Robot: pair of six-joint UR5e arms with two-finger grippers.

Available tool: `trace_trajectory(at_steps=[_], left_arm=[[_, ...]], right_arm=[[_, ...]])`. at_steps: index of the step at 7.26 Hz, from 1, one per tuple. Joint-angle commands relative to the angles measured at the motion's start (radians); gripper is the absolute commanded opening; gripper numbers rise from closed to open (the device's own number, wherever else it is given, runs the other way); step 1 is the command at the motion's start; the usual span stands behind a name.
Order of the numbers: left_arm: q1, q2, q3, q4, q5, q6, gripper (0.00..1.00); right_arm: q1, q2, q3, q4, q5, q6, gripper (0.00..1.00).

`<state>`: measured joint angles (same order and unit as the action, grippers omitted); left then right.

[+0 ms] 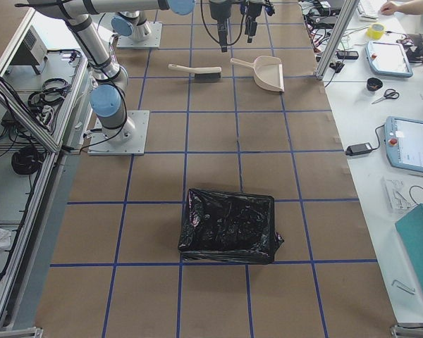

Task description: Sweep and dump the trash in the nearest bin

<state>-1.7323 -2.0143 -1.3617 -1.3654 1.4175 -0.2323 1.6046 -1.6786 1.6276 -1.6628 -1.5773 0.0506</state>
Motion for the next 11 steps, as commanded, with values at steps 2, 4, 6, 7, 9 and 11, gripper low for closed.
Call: trace_trajectory(at_steps=[2,4,6,7,9,11], left_arm=[[0.048,0.148,-0.048,-0.075,0.149,0.002,1.00],[0.085,0.257,-0.063,-0.142,0.140,0.036,1.00],[0.088,0.365,-0.146,-0.141,0.138,0.115,1.00],[0.089,0.415,-0.201,-0.133,0.140,0.164,1.00],[0.105,0.459,-0.221,-0.153,0.153,0.165,1.00],[0.149,0.470,-0.215,-0.162,0.138,0.169,1.00]], right_arm=[[0.000,0.004,0.000,-0.002,-0.003,-0.002,1.00],[0.000,0.002,0.000,-0.003,0.000,-0.002,1.00],[0.000,0.002,0.000,-0.002,-0.003,0.000,1.00],[0.002,0.002,0.000,-0.002,0.006,0.000,1.00],[0.002,0.002,0.000,-0.005,0.006,0.000,1.00],[0.002,0.004,0.000,-0.006,0.008,0.000,1.00]])
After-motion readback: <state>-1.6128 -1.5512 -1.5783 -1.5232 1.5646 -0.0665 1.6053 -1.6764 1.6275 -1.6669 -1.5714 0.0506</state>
